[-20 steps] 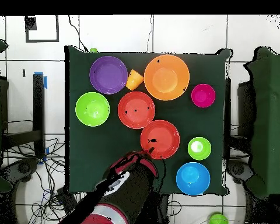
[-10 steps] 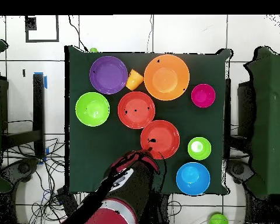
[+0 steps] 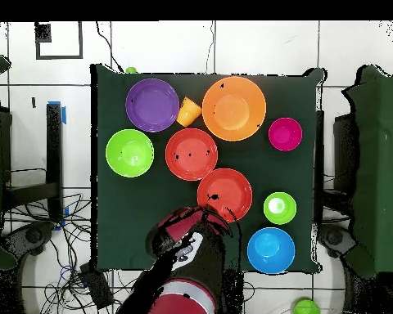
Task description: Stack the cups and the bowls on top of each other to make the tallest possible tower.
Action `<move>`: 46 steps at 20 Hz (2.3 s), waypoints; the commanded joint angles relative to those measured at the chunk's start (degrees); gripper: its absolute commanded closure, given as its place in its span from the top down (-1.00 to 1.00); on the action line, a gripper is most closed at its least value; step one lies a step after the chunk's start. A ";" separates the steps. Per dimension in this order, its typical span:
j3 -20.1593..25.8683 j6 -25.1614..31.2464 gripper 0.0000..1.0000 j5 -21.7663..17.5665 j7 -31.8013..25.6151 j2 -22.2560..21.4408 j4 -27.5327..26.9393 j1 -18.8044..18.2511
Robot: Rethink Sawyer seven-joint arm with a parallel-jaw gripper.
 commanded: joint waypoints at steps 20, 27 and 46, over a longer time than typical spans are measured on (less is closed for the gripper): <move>7.50 -1.60 -1.00 -2.70 1.78 0.21 2.14 0.28; 5.84 -3.76 1.00 -2.93 2.78 0.80 1.50 1.72; 19.27 20.32 1.00 5.07 -6.27 -12.96 8.47 -7.12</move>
